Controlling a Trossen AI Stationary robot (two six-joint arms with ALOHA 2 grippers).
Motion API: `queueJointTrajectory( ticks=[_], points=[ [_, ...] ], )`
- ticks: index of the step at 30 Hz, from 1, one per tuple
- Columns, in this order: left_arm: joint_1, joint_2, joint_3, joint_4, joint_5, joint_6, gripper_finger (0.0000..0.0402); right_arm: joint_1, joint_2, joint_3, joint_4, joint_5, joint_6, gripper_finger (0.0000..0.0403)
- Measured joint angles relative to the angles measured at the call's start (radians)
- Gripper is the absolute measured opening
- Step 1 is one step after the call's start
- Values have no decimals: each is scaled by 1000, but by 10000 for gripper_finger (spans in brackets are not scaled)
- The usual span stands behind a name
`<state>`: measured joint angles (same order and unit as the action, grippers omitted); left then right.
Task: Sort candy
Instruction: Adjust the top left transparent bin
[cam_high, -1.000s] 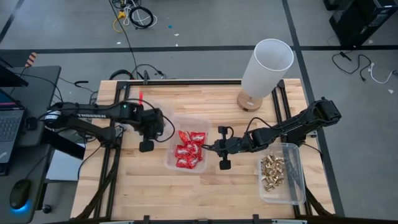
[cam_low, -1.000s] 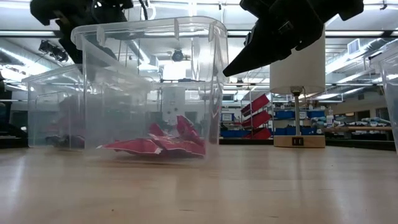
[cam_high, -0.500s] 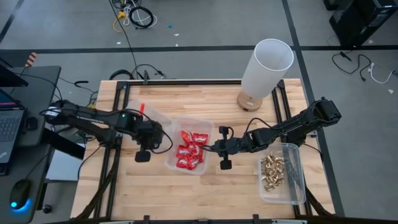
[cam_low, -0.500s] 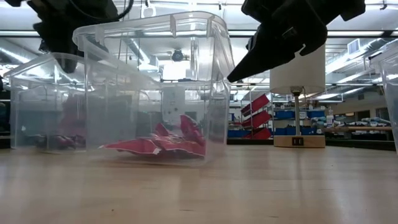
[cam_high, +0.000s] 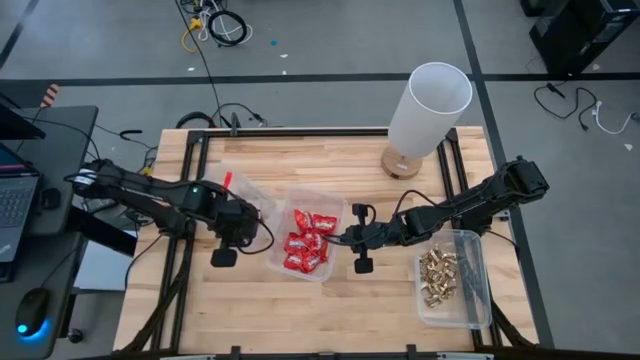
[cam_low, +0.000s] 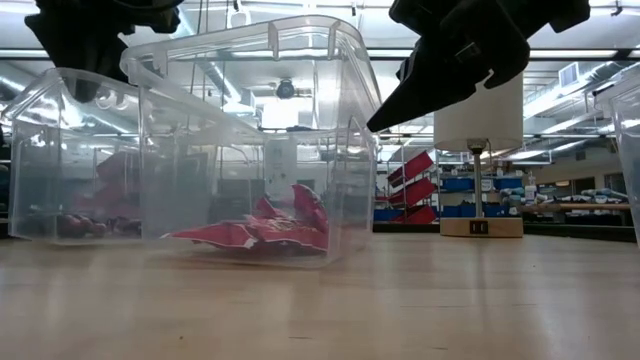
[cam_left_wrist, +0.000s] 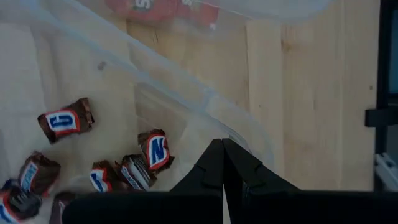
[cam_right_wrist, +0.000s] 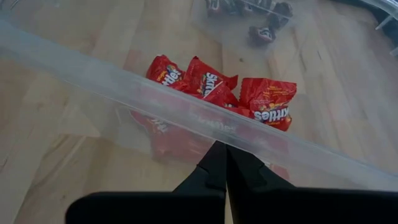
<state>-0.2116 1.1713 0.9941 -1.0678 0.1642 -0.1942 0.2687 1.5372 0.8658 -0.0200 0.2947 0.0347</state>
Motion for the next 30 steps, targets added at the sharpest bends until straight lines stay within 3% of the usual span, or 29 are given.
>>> queueJointTrajectory(
  ticks=[10,14,19,30],
  points=[
    [-1,0,87,-89,-50,-15,0,-1,0,0,0,3,-1,0],
    [-1,0,119,-85,-154,51,0,-1,0,0,0,3,-4,0],
    [10,0,130,-31,-398,104,0,-1,0,0,0,3,-8,0],
    [97,2,131,87,-470,140,0,-1,0,0,0,3,-8,0]
  ],
)
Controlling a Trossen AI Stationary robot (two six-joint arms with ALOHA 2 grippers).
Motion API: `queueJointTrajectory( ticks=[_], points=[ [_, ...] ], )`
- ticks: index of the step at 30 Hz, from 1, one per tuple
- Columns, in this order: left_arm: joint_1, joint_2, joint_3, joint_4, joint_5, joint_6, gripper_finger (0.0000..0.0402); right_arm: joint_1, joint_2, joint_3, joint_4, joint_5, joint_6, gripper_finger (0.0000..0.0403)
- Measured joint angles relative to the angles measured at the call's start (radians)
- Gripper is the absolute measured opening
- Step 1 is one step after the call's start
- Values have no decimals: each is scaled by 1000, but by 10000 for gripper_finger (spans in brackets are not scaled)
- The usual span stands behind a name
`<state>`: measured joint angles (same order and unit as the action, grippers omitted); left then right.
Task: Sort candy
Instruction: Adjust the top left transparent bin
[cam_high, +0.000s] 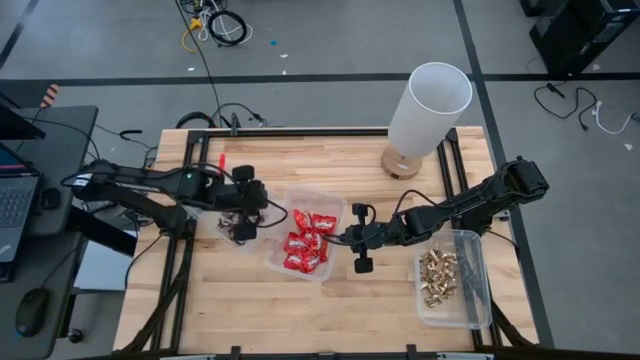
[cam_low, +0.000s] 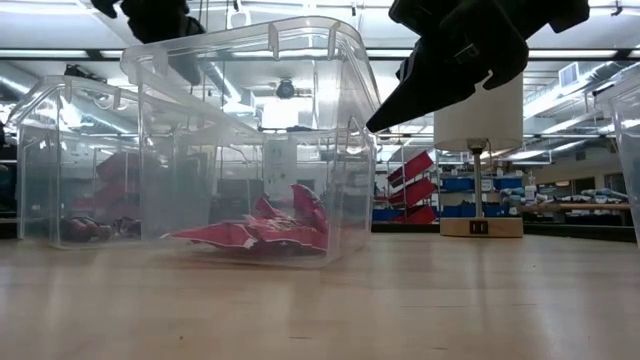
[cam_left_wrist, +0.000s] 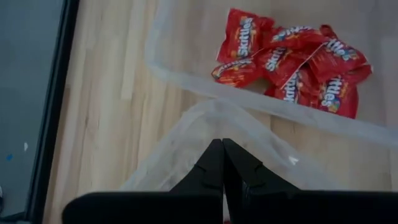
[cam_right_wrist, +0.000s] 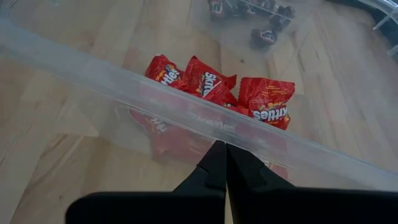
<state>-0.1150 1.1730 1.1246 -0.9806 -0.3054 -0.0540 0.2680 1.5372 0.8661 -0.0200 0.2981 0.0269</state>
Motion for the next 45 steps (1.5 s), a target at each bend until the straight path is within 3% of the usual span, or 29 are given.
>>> queueJointTrajectory(
  ticks=[9,21,31,45],
  points=[
    [59,69,-4,-11,46,-36,0,1,0,0,-2,0,8,0],
    [53,146,-4,-16,214,-5,0,1,0,0,-24,0,23,0],
    [-18,145,-4,-25,257,-60,0,1,0,0,-29,-1,23,0],
    [-202,145,-4,-103,369,-140,0,1,0,0,-26,0,30,0]
  ],
)
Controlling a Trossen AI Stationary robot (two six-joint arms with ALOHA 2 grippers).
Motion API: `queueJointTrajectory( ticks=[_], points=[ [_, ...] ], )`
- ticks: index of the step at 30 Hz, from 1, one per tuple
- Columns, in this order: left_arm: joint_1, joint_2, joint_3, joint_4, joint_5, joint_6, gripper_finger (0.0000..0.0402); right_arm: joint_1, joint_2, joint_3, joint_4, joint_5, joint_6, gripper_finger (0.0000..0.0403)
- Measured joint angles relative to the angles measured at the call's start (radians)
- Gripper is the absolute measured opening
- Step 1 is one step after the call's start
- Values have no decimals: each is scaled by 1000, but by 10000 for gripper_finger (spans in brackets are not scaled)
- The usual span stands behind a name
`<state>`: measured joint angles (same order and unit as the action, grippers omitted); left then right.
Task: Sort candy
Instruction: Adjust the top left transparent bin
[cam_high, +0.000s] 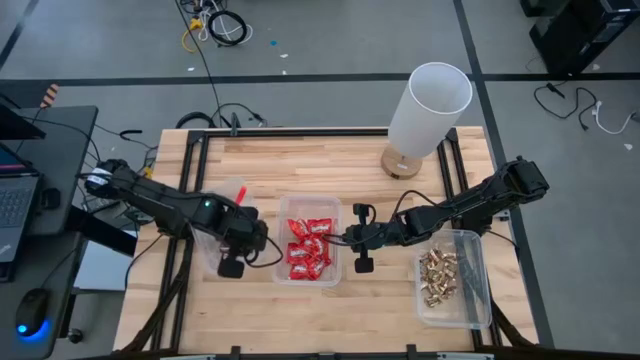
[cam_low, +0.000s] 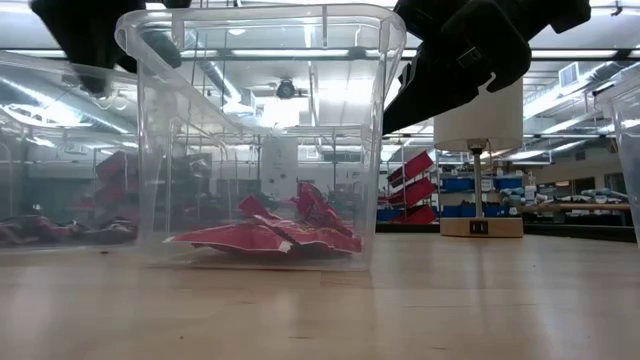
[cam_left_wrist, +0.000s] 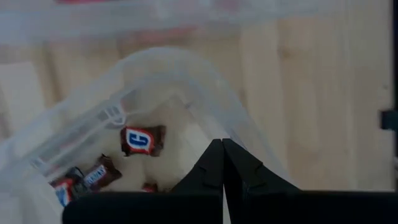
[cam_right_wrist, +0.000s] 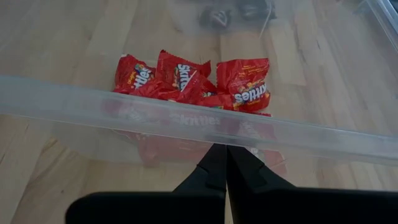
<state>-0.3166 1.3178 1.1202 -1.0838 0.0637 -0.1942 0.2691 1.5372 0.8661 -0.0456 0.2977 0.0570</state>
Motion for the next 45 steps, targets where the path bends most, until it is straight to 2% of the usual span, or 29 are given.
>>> queueJointTrajectory(
  ticks=[4,11,18,20,23,26,30,35,38,45],
  points=[
    [-41,0,0,-30,34,-54,0,0,0,0,0,0,0,0],
    [-111,1,28,-126,35,-128,0,0,0,0,0,0,0,0],
    [-158,1,123,-204,-153,-106,0,0,0,0,3,0,0,0],
    [-175,0,148,-199,-174,-127,0,0,0,0,6,0,0,0],
    [-233,0,168,-180,-153,-150,0,0,0,0,6,0,0,0],
    [-317,0,168,-148,-59,-156,0,0,0,0,6,0,-4,0],
    [-407,3,168,-94,-52,-310,0,0,0,0,6,0,-5,0],
    [-455,65,167,-107,-72,-458,0,-3,0,0,7,0,-13,0],
    [-472,111,166,-165,-74,-547,0,-4,0,0,7,0,-14,0],
    [-497,187,166,-333,-134,-617,0,-5,0,0,8,0,-23,0]
  ],
)
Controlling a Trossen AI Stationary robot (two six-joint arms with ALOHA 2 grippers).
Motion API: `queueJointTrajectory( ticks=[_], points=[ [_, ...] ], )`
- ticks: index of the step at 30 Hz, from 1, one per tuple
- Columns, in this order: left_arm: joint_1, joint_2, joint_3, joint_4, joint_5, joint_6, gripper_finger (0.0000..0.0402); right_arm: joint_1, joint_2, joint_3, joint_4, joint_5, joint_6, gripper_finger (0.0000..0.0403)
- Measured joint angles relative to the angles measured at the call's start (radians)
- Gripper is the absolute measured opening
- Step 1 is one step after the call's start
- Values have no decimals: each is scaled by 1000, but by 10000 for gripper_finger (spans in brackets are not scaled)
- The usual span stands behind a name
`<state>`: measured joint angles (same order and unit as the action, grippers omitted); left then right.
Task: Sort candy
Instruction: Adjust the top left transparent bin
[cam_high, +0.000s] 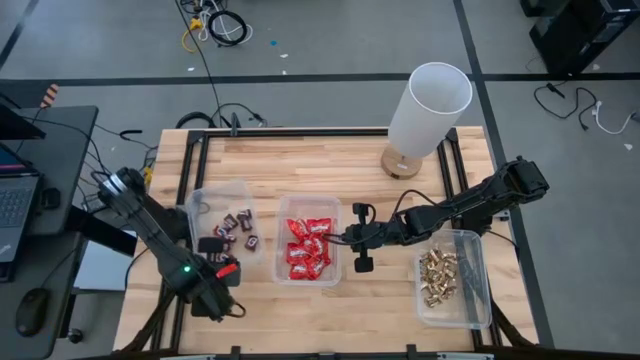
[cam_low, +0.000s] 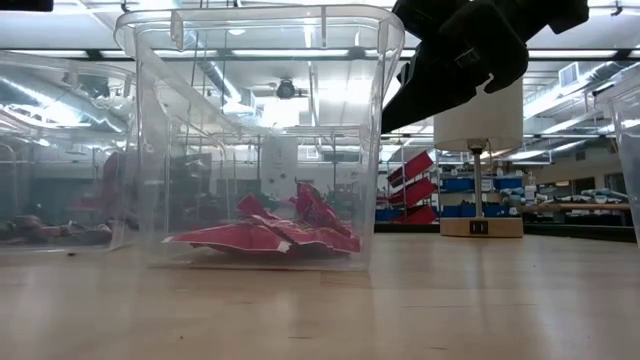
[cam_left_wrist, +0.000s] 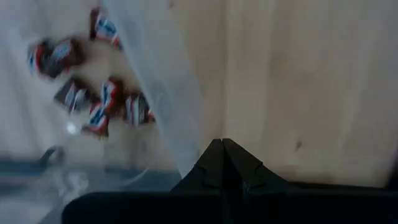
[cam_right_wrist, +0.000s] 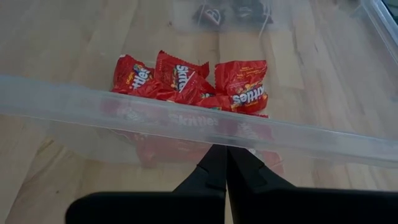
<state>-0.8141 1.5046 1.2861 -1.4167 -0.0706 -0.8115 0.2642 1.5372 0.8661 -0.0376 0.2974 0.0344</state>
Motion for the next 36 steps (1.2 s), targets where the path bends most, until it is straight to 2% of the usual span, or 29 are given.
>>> queueJointTrajectory(
  ticks=[5,17,27,36],
  points=[
    [0,8,0,-65,-19,-52,0,0,0,0,6,0,-1,0],
    [26,7,0,-152,-168,-135,0,0,0,0,7,0,-3,0],
    [71,7,0,-154,-326,-136,0,0,0,0,7,0,-3,0],
    [132,4,-59,-162,-379,-108,0,0,0,0,6,0,-3,0]
  ],
)
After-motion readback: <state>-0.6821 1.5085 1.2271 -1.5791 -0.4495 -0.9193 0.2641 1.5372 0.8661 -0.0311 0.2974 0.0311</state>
